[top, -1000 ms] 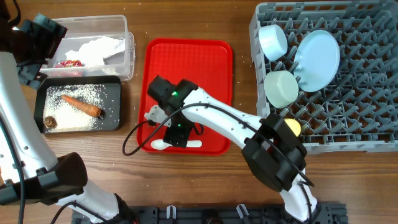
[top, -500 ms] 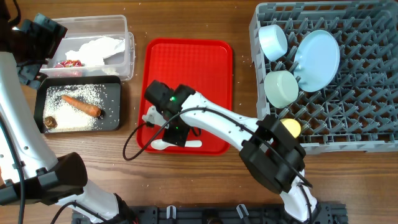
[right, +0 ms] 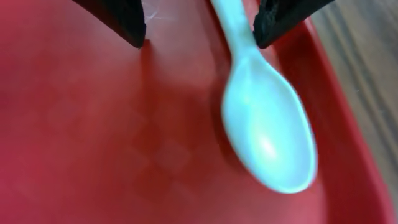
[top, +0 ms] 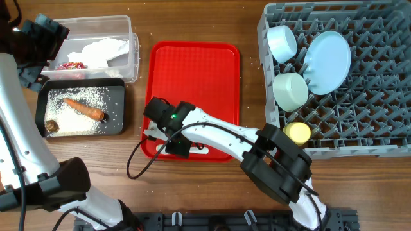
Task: Sort waste into correct bins and load items into the dishwasher rack
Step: 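Move the right gripper to the white spoon on the red tray, then grasp the white spoon with the right gripper and lift it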
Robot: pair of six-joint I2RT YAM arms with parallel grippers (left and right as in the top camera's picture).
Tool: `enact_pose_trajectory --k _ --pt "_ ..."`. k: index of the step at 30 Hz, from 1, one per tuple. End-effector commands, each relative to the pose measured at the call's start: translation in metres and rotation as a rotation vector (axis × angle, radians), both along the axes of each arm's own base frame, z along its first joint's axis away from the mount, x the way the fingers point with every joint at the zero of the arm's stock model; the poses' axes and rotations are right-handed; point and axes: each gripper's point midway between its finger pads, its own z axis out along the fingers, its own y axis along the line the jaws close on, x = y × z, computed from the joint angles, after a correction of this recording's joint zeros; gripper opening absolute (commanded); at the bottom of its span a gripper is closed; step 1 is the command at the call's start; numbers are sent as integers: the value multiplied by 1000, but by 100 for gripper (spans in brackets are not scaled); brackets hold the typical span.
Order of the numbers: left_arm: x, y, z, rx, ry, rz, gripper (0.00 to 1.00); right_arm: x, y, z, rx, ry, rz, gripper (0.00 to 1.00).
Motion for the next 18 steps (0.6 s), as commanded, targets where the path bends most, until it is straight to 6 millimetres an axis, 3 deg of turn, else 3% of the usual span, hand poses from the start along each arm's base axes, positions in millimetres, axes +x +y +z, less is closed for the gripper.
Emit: enact_pose_trajectory --k 1,18 --pt "0 3 0 2 3 22 100 6 -4 -9 -30 -30 -47 50" --pt "0 3 0 2 3 22 100 37 -8 -7 31 -43 -248 35"
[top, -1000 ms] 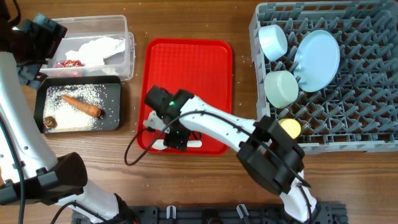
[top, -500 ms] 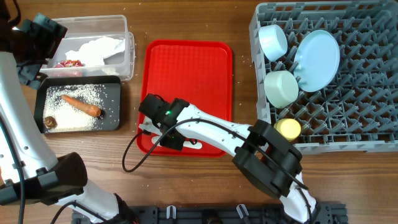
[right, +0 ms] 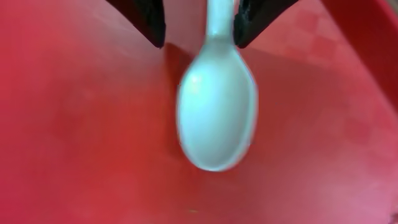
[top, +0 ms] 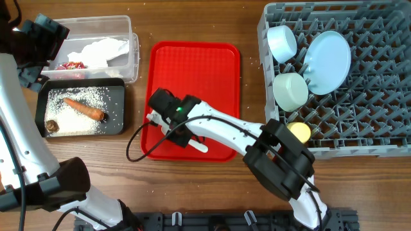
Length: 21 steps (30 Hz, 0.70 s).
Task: Sort waste into correct bins and load items into the dishwasher rack
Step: 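Grasp the white spoon with the right gripper and lift it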
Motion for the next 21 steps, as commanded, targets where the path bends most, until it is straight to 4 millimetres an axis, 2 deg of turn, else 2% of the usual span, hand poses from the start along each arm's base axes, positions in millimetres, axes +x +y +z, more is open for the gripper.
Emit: enact_pose_trajectory --k 1,11,16,21 --pt "0 3 0 2 3 22 100 4 -6 -9 -22 6 -54 34" --pt "0 3 0 2 3 22 100 23 -11 -8 7 -12 -111 31" --pt "0 3 0 2 3 22 100 34 -20 -8 14 -10 -168 17" --pt "0 3 0 2 3 22 100 32 -25 -13 17 20 -173 17"
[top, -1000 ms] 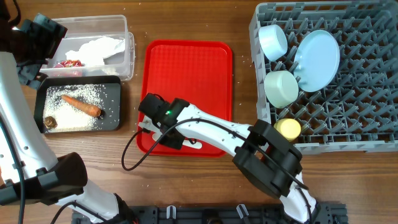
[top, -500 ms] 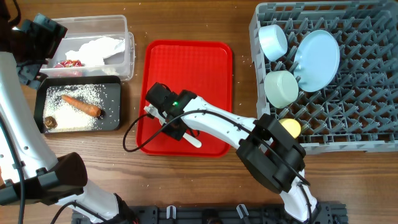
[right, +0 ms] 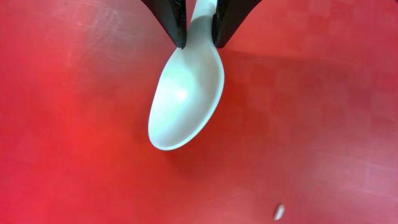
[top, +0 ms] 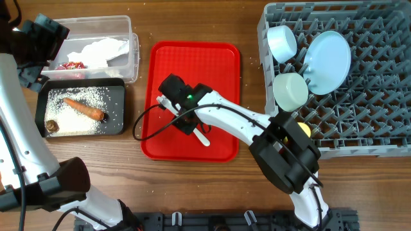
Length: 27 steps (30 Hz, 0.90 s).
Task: Sort waste into correct bins and load items into the dishwasher rack
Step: 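Grasp the white spoon with the right gripper and lift it, then carry the spoon into the grey rack and release it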
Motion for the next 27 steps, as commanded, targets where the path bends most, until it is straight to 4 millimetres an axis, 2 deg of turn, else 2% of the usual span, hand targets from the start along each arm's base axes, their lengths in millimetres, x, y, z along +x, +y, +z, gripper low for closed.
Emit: enact_pose_trajectory --k 1,5,9,11,12,15,16,17,18,24,25,27 --pt "0 3 0 2 2 23 100 -8 -9 -19 -27 43 -20 17" --pt "0 3 0 2 2 23 100 -17 -12 -32 -17 68 -18 15" --pt "0 3 0 2 2 23 100 -23 -26 -45 -49 84 -35 16" --pt "0 3 0 2 2 23 100 -24 -33 -49 -63 92 -64 29" --pt "0 3 0 2 2 23 100 -24 -36 -50 -68 99 -77 40" --pt "0 3 0 2 2 23 100 -22 -42 -50 -74 110 -109 42" --pt "0 3 0 2 2 23 100 -21 -44 -51 -76 112 -111 41" --pt "0 3 0 2 2 23 100 -22 -44 -51 -78 113 -111 19" --pt "0 3 0 2 2 23 100 -22 -44 -51 -77 113 -116 4" --pt "0 3 0 2 2 23 100 -20 -42 -44 -67 112 -144 4" --pt "0 3 0 2 2 23 100 -19 -42 -37 -65 110 -144 4" --pt "0 3 0 2 2 23 100 -14 -40 -8 -48 96 -150 4"
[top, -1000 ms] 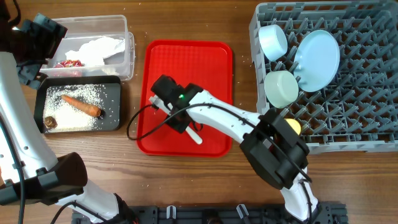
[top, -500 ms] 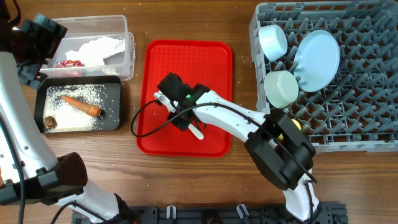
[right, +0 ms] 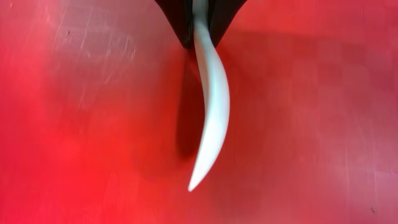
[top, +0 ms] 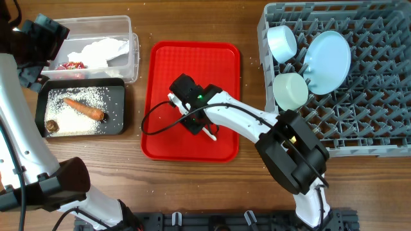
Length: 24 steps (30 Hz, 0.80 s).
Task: Sort waste into correct bins and load items into the dishwasher rack
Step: 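Carry the spoon into the grey rack and release it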
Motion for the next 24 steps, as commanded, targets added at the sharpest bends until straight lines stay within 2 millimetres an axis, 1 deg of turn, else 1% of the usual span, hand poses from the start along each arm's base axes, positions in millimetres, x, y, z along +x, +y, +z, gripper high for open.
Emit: enact_pose_trajectory --k 1,2,4,7,8,9,10,11,12,14,15,16,17,19,22,23,24 --pt "0 3 0 2 2 22 100 -7 -14 17 -37 48 -34 4" --pt "0 3 0 2 2 22 100 -3 -14 35 -23 34 -42 4" --pt "0 3 0 2 2 22 100 7 -20 79 18 -13 -63 4" --pt "0 3 0 2 2 22 100 28 -42 141 83 -127 -141 4" --pt "0 3 0 2 2 22 100 37 -55 162 111 -173 -189 4" --pt "0 3 0 2 2 22 100 46 -73 184 135 -221 -246 4" --pt "0 3 0 2 2 22 100 54 -97 201 146 -261 -323 4" --pt "0 3 0 2 2 22 100 59 -116 212 149 -280 -387 4" --pt "0 3 0 2 2 22 100 62 -143 223 150 -293 -452 4" --pt "0 3 0 2 2 22 100 65 -188 232 130 -296 -558 5" --pt "0 3 0 2 2 22 100 65 -211 233 113 -291 -610 4" --pt "0 3 0 2 2 22 100 65 -228 234 101 -284 -653 4" --pt "0 3 0 2 2 22 100 64 -255 232 79 -268 -723 4" --pt "0 3 0 2 2 22 100 60 -296 227 46 -238 -831 4" --pt "0 3 0 2 2 22 100 54 -341 223 24 -219 -956 4" --pt "0 3 0 2 2 22 100 53 -351 223 21 -219 -984 4" --pt "0 3 0 2 2 22 100 51 -365 223 20 -217 -1027 4"
